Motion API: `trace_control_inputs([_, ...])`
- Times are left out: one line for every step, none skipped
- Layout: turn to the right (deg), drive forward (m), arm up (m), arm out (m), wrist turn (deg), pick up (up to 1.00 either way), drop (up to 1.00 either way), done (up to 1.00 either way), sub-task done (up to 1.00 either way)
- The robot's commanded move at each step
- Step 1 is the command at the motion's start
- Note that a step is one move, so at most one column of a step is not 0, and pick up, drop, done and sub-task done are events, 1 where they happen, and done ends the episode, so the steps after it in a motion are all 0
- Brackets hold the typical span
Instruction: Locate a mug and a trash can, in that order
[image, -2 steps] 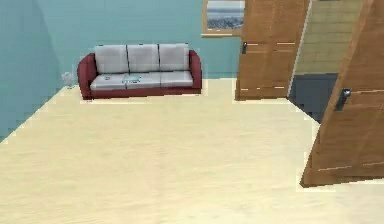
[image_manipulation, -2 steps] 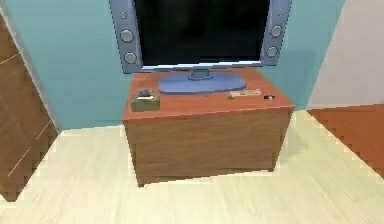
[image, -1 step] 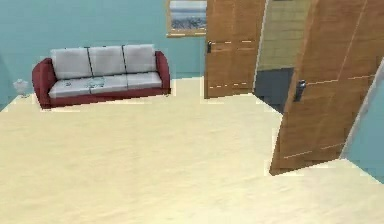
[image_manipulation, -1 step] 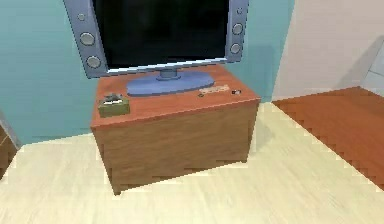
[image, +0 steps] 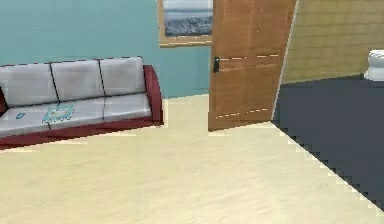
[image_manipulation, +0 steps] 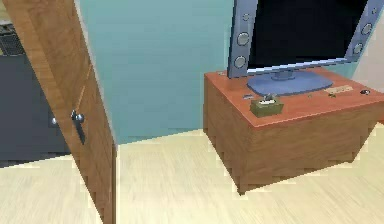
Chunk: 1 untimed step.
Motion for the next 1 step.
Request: trace_control_inputs([6.0,0.0,0.0,0.0,0.0,0.0,0.0,0.0,0.0])
